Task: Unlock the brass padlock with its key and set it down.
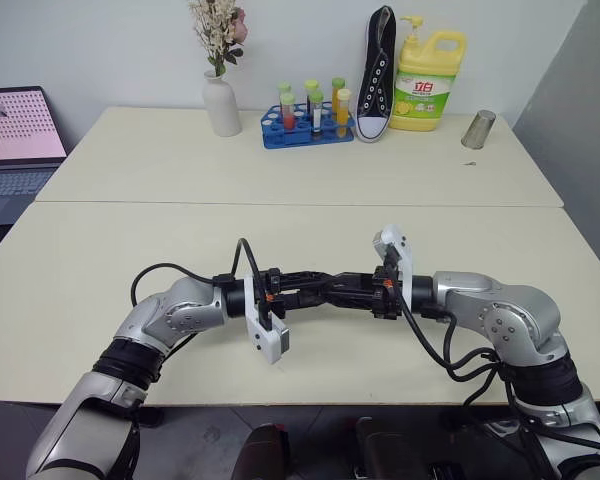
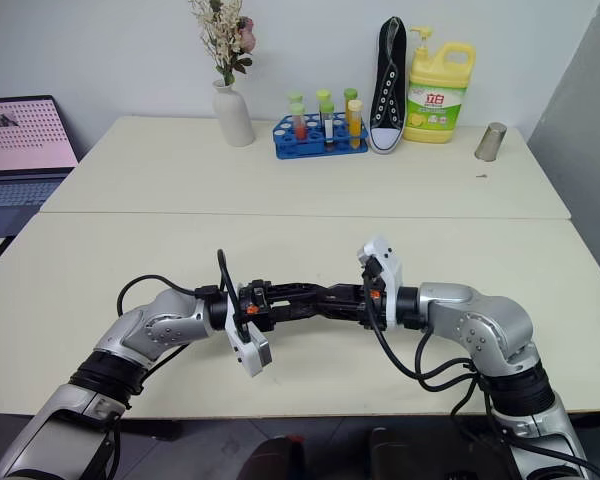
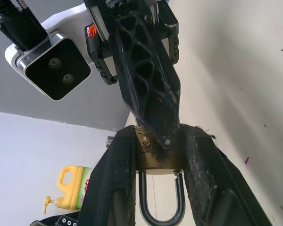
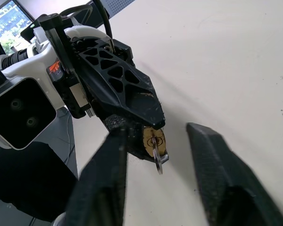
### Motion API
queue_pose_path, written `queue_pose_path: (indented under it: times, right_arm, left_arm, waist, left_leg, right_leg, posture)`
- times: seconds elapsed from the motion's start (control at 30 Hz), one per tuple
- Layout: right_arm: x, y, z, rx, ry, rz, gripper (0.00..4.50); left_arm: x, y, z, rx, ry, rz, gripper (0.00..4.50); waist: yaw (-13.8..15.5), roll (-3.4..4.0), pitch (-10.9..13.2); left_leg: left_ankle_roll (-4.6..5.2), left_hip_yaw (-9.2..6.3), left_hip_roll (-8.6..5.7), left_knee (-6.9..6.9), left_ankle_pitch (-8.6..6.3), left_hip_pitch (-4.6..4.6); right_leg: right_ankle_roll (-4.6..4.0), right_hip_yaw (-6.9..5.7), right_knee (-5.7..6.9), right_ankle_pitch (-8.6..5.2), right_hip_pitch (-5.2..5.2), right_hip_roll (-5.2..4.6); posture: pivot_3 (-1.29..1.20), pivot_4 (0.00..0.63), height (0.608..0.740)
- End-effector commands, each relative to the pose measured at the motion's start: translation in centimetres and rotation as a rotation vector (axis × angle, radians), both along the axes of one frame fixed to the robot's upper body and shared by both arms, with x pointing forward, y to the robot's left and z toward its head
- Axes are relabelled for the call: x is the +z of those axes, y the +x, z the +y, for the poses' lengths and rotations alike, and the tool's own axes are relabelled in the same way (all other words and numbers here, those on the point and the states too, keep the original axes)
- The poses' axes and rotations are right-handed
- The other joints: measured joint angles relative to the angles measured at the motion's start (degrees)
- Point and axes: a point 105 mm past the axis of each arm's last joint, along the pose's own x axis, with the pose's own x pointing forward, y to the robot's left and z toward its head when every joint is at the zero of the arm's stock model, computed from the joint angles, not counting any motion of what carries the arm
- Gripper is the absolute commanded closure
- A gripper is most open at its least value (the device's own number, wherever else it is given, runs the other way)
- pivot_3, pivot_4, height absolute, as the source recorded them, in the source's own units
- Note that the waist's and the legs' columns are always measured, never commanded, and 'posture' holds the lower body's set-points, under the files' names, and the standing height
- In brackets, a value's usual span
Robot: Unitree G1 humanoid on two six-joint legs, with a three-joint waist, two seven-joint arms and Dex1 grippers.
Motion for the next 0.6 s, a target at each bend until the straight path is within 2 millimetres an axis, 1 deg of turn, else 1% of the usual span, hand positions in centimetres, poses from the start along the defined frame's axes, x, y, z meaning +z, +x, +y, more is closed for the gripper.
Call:
queue_pose_path:
  times: [0.03,0.07,0.37,0.53,0.6]
  right_arm:
    - [1.21,-0.10,0.06,0.017,0.027,-0.037,4.04]
    - [1.20,-0.14,0.09,0.021,0.026,-0.039,4.38]
    - [1.21,-0.41,0.32,0.044,0.025,-0.071,4.38]
    - [1.37,-0.56,0.49,0.053,0.038,-0.081,4.38]
    - [1.40,-0.49,0.50,0.049,0.042,-0.082,4.38]
  left_arm:
    - [0.62,-0.23,-0.14,-0.014,-0.028,-0.009,3.52]
    - [0.60,-0.24,-0.12,-0.013,-0.028,-0.008,3.52]
    - [0.35,-0.52,0.03,-0.025,-0.015,0.001,3.52]
    - [-0.07,-0.92,0.06,-0.041,-0.009,0.043,3.52]
    - [-0.02,-0.95,0.12,-0.037,-0.033,0.082,2.80]
  waist:
    - [0.00,0.00,0.00]
    - [0.00,0.00,0.00]
    - [0.00,0.00,0.00]
    - [-0.01,0.00,0.00]
    - [-0.02,0.00,0.00]
  left_leg:
    - [0.00,0.00,0.00,0.00,0.00,0.00]
    - [0.00,0.00,0.00,0.00,0.00,0.00]
    - [0.00,0.00,0.00,0.00,0.00,0.00]
    - [0.00,0.00,0.00,0.00,0.00,0.00]
    - [0.00,0.00,0.00,0.00,0.00,0.00]
  right_leg:
    - [0.00,0.00,0.00,0.00,0.00,0.00]
    - [0.00,0.00,0.00,0.00,0.00,0.00]
    - [0.00,-0.01,0.00,0.00,0.00,0.00]
    - [0.00,-0.01,0.00,0.00,0.00,0.00]
    - [0.00,0.00,0.00,0.00,0.00,0.00]
  posture:
    - [0.00,0.150,0.740]
    - [0.00,0.150,0.740]
    - [0.00,0.150,0.740]
    - [0.00,0.150,0.740]
    - [0.00,0.150,0.740]
